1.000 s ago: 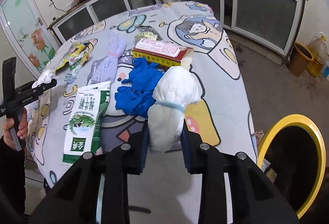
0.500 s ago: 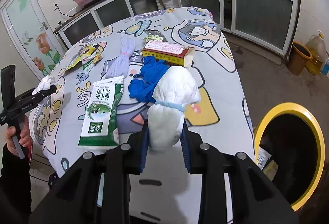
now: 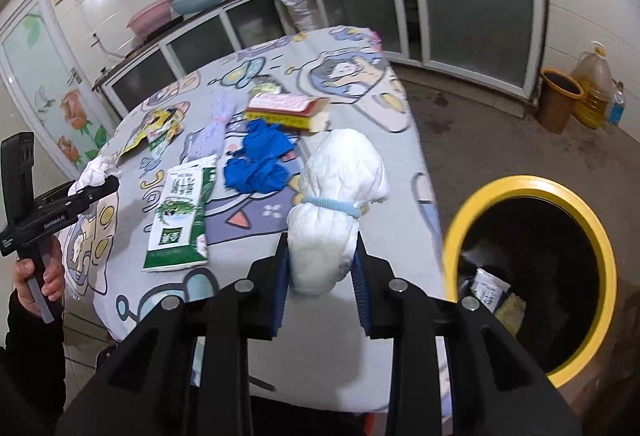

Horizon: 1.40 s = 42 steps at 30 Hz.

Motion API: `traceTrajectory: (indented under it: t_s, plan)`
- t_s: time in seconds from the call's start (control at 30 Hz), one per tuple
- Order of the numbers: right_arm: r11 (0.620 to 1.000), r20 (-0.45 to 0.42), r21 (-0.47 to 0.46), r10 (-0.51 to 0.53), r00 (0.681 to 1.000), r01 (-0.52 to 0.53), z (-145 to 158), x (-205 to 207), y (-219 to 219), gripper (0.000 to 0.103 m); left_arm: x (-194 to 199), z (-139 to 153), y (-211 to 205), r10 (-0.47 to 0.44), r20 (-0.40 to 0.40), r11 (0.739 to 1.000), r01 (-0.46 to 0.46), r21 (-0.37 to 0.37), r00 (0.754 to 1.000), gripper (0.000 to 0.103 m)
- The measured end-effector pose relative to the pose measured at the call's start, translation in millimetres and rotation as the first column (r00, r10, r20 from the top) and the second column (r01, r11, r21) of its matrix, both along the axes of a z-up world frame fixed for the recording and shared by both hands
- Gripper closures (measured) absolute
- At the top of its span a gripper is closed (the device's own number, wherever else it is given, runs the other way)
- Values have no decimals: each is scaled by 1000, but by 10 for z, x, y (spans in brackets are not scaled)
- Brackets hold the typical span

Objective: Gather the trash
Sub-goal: 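Carry both white bundles over the bin and open both tools to drop them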

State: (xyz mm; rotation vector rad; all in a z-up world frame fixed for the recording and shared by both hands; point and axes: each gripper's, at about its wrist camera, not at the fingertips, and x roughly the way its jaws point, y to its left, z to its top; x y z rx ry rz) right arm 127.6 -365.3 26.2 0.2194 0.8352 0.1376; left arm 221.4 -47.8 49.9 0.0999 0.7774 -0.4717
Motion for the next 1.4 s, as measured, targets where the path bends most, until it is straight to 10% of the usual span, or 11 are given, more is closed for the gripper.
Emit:
traceTrajectory:
  t_s: [0.63,1.4]
  plan:
    - [965,17,12,-261,965,260,-64,-517,-1192,75,-66,80,-1887,-307,6,951,307,17,952,55]
    - [917,-83,34,-394,915,398,-575,-723,-1857,75,-190,-389,-3523,-475,-63,877,478,49,878,54]
